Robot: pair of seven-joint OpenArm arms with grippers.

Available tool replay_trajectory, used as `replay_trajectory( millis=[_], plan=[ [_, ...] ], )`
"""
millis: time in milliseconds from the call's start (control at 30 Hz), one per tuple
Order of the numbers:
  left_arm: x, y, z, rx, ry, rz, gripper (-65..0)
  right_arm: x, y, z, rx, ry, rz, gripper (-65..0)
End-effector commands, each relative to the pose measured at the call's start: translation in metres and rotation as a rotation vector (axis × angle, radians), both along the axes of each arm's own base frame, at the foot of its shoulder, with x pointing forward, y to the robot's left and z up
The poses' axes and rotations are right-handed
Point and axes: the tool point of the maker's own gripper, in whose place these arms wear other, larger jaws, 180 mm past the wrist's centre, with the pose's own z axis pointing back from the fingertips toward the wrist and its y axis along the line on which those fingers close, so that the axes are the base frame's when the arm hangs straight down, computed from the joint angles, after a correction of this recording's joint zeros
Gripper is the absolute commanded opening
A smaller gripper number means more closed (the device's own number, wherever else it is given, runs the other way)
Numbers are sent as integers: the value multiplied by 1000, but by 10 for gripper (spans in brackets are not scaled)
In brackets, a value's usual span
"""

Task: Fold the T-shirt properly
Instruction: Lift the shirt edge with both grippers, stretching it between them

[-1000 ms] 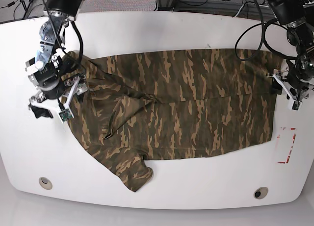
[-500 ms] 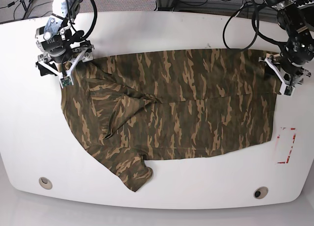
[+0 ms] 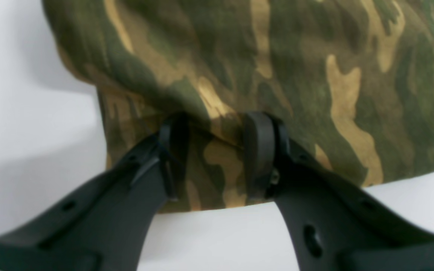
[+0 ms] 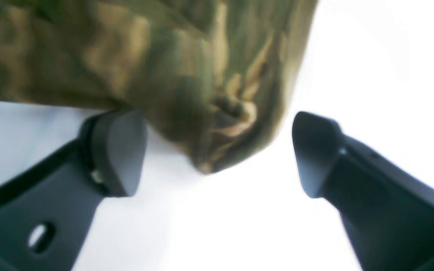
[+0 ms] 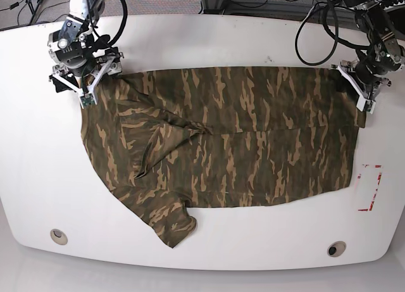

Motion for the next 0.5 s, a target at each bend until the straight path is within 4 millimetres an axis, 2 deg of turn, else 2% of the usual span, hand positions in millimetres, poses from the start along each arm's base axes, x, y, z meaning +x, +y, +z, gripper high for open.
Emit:
replay_trajectory(
  millis=[0,267,467],
  plan=[
    [-5,7,-2,33,18,1,-436,5,-4,3,-9,-16,3,-162],
    [-2,11,2,60,21,-33,-436,4,-6,-15,23,5,14,-363],
    [-2,12,2,61,20,-33,-436,3,-6,-17,23,9,14,-539]
  ],
)
